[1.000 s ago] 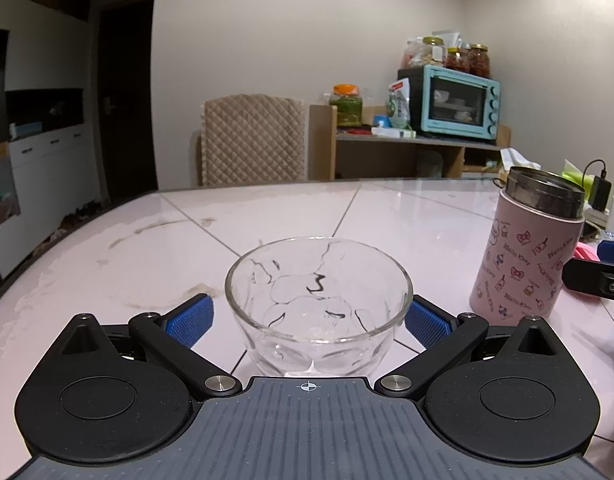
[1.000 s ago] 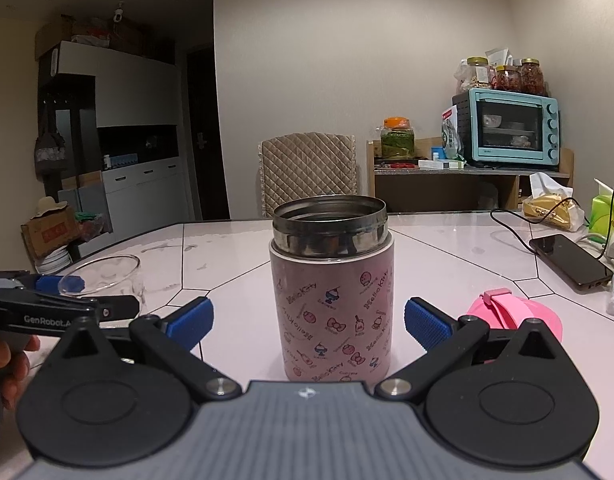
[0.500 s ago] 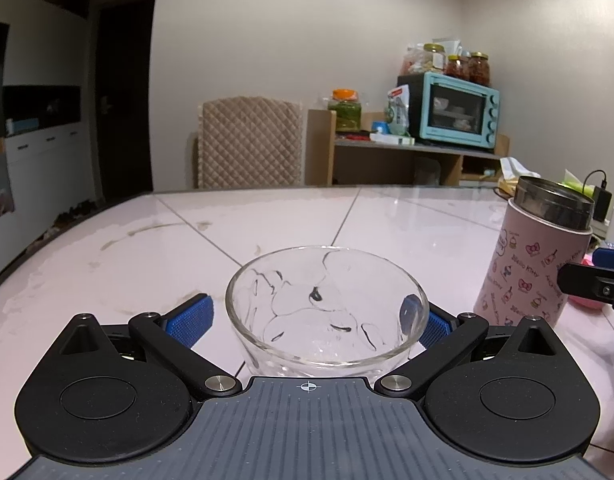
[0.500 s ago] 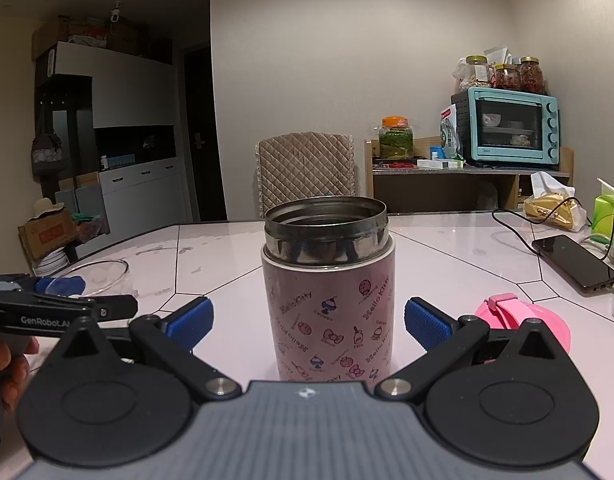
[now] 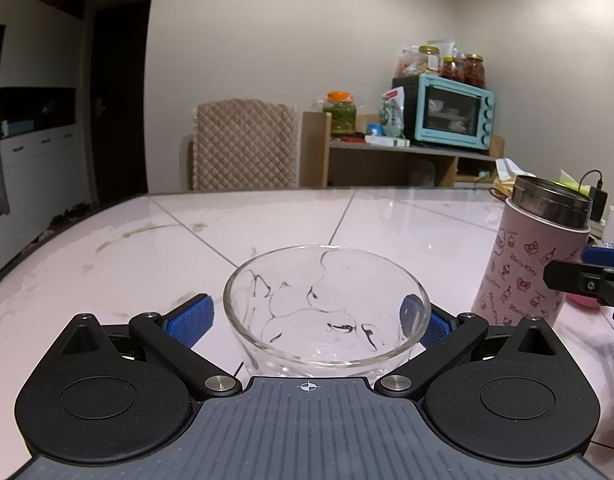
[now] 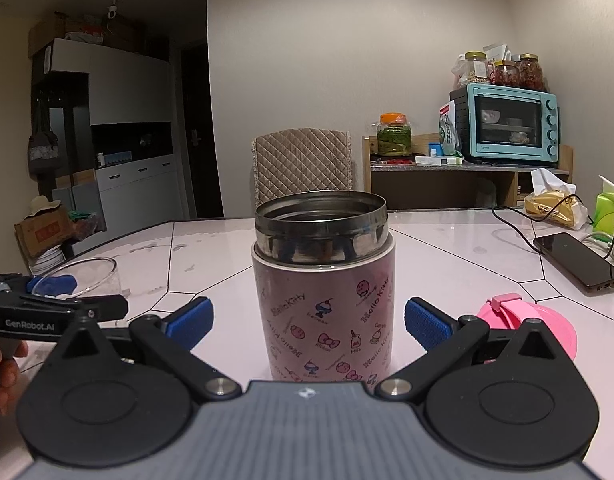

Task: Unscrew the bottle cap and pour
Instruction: 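Close the left gripper around the clear glass tumbler, then lift the tumbler with the left gripper while the right gripper closes on the pink jar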

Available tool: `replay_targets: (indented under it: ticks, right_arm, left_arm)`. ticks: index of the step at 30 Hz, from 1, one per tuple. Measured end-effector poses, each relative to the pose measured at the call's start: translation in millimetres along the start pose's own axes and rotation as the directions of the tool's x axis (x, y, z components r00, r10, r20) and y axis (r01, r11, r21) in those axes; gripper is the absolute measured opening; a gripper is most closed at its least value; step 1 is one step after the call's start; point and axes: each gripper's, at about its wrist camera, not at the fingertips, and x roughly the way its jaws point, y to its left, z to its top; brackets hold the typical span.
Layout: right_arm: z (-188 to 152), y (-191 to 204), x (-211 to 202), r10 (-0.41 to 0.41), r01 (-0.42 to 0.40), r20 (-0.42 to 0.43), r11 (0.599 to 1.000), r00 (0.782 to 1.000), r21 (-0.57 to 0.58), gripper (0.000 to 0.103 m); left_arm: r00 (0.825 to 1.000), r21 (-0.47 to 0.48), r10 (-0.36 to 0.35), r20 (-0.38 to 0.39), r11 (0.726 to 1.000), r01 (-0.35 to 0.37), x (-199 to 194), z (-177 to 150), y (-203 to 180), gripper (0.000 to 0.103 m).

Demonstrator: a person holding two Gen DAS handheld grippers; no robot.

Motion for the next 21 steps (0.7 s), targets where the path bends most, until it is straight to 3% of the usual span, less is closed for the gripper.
replay_targets:
  ticks: [4, 6, 21]
  right_arm:
    - [-0.4, -0.3, 1.7, -0.002, 0.002, -0.001, 1.0, 1.0, 0.004, 0.103]
    - [-0.3, -0.4, 2.5, -0.002, 0.002, -0.002, 1.0, 1.0, 0.006, 0.103]
    - [1.3, -1.6, 9.2, -0.002, 0.002, -0.011, 1.0, 1.0, 0.009, 0.103]
  left_arm:
    - [1.0, 0.004, -0.009, -0.003, 1.0, 0.009, 0.9, -0.3, -0.1, 0.098]
    - [1.0, 0.003, -0.031, -0.005, 1.0, 0.031, 1.1, -1.1, -0.5, 0.087]
    - [0.997, 0.004, -0.078, 0.007, 0.997, 0.078, 6.3, -1.0, 6.4, 0.087]
